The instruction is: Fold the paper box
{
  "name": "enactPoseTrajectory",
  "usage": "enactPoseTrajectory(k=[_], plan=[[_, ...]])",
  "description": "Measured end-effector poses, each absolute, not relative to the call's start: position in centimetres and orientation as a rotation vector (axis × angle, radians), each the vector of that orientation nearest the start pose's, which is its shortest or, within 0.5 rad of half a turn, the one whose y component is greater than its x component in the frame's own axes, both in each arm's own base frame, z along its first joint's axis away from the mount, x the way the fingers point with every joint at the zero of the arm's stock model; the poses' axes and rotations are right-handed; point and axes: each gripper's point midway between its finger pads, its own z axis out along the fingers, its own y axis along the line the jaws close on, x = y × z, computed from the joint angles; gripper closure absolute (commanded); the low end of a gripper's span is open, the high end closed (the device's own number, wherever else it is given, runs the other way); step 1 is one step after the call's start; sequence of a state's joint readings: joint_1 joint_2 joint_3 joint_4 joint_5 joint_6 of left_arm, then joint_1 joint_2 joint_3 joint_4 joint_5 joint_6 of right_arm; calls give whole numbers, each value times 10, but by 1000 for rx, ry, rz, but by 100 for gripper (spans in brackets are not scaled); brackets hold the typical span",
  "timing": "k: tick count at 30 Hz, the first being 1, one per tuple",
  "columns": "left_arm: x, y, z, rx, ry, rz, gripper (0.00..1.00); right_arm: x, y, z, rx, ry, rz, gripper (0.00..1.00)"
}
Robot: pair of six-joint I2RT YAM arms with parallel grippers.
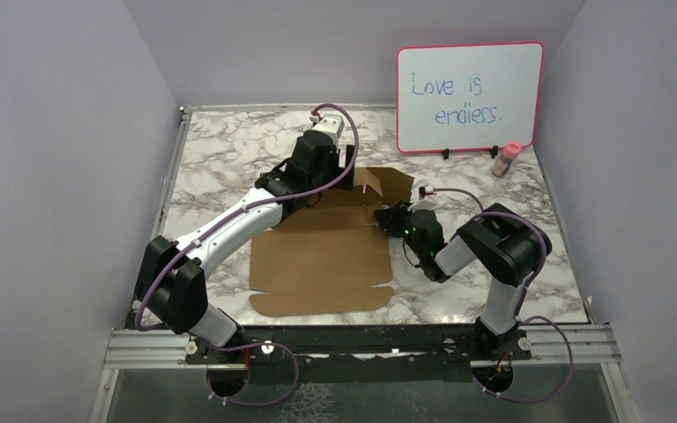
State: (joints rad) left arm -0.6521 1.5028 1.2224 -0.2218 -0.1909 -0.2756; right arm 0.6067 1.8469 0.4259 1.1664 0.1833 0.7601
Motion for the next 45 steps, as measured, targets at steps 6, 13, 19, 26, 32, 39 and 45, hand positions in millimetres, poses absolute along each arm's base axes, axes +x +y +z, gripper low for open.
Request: enactPoseTrajectory(k=[6,13,19,26,32,39,45], plan=[[373,-259,211,275,2061,-383,14,355,244,50,197,1846,772,81],[373,-261,210,275,2060,-402,15,361,255,59,18,1805,693,81],[373,-263,209,269,2053,-416,16,357,271,66,-153,1762,629,80],[371,-264,204,259,2061,-434,16,356,285,67,-288,1731,571,77],[370,-267,203,242,2061,-459,16,353,302,65,-381,1704,527,74],[366,-268,198,250,2065,-465,16,352,304,64,-410,1695,514,71],[365,-267,199,250,2058,-468,16,349,302,63,-406,1690,517,66]])
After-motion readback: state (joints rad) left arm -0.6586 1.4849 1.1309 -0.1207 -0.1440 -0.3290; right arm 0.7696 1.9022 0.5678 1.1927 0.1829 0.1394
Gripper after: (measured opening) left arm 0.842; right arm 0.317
